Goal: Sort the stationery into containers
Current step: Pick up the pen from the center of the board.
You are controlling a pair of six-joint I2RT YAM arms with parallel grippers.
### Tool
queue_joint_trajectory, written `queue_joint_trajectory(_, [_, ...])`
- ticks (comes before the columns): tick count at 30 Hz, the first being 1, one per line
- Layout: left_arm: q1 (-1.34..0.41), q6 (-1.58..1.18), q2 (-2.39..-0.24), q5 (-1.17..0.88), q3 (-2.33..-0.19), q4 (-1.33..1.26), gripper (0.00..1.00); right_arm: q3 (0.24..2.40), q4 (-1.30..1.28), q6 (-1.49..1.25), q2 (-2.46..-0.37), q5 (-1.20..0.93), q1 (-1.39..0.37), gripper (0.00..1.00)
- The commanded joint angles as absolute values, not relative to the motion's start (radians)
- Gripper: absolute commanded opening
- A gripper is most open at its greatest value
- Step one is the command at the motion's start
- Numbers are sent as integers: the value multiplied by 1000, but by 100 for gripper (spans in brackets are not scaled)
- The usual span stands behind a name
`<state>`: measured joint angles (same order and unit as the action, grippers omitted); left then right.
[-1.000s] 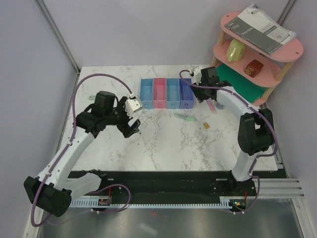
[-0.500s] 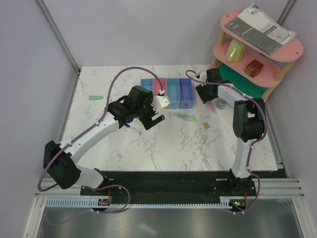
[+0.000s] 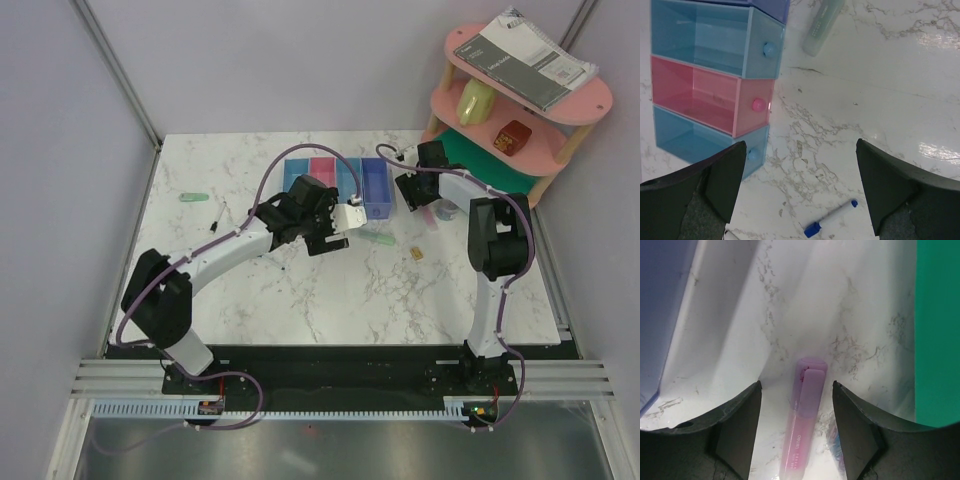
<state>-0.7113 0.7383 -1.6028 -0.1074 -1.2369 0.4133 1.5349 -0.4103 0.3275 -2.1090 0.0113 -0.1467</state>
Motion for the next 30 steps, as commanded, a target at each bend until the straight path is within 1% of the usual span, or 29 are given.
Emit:
queue_joint_trajectory(1, [-716,902,-1670,-202,-1282,293,97,1560,-397,319,-2129,-21,-115,66])
queue_joint_trajectory(5, [-716,968,-1730,-294,-1293,247,95,1543,-405,314,-2123,-61,-100,63])
queue_joint_trajectory(15, [-718,1072,-1825,-390,-1282,158,96,1519,-480,365,-2132,-219,-101,59])
queue_joint_trajectory(19, [-722,1097,-1867,-416,-1295,146,96,1522,-517,376,-2151,-262,-100,51])
queue_joint_trajectory(23, [-727,1120,-1902,-443,-1305,132,96,1516,-528,383,-2152,-273,-101,46])
queue_joint_trajectory(24, [-729,1123,-1916,-449,-1310,130,96,1511,-528,383,-2152,-270,-100,43])
queue_joint_trajectory(25, [-730,1126,-1927,-454,-1313,130,96,1508,-528,385,-2151,-275,-97,37])
queue_joint_trajectory(28, [-735,1124,-1963,-465,-1336,130,96,1491,-529,380,-2140,-287,-97,26])
queue_joint_trajectory(30, [-738,1132,-1991,-474,-1347,126,95,1477,-529,371,-2126,-304,-97,24])
